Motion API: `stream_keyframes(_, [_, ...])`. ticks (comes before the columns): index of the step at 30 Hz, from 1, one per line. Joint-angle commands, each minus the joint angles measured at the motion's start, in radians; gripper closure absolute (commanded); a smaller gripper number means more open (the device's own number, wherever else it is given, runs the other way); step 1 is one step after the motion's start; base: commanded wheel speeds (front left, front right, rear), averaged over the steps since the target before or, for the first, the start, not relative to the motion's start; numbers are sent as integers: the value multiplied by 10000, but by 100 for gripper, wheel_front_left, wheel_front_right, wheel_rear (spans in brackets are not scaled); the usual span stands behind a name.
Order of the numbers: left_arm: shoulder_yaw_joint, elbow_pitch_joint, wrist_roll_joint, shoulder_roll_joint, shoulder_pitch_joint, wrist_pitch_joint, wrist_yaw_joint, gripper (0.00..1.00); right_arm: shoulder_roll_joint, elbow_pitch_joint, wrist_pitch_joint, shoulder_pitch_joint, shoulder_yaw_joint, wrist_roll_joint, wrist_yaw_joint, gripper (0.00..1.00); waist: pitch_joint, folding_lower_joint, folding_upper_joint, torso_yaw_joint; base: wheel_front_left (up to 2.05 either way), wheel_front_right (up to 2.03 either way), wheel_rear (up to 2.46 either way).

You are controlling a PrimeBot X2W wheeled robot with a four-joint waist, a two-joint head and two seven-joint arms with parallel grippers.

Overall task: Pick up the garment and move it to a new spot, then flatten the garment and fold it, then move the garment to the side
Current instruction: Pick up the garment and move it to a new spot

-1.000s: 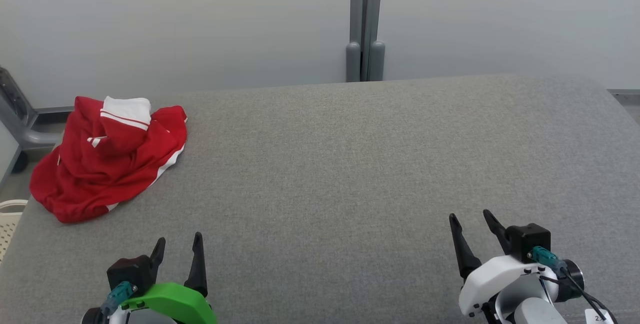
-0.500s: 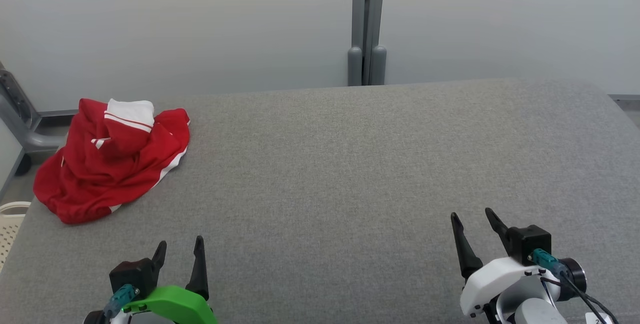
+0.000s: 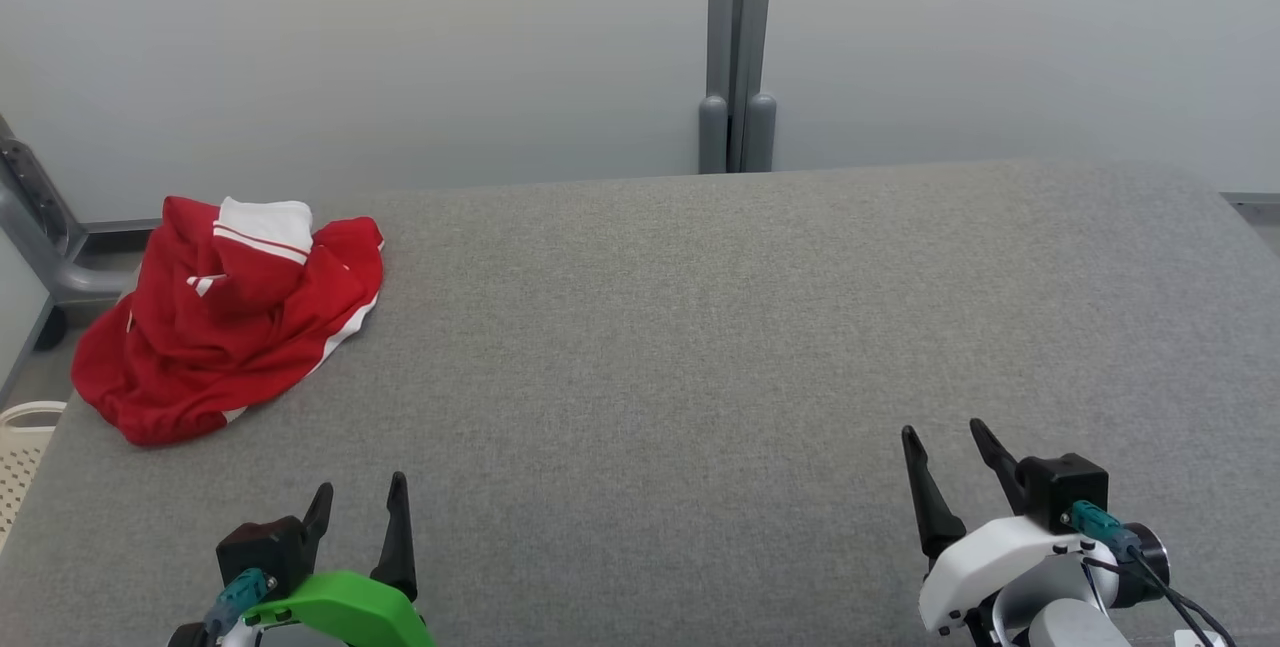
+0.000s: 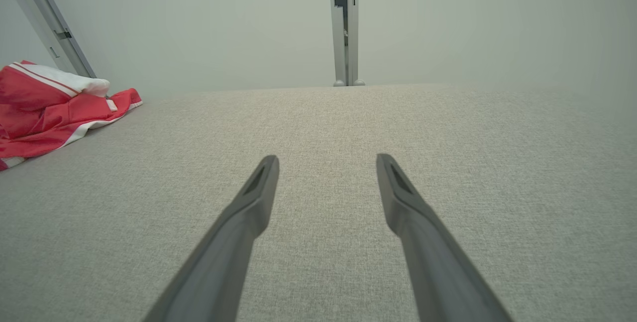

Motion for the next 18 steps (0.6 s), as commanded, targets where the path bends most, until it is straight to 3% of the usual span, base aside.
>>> stream_keyframes(1, [3,-17,-31,58,131,0,77,0,-43,36,-60,-8,18,67,1,0,-8,0,0,37,0,0,0])
stream_keyframes(7, [-34,-11,-51,112,98,63,97,0,-42,114,-81,56,62,169,1,0,-41,0,0,505,0,0,0])
stream_keyframes(18, [84,-211,-157,400,201,261,245,0,-39,181,-165,142,352,616,1,0,-54,0,0,1982,0,0,0])
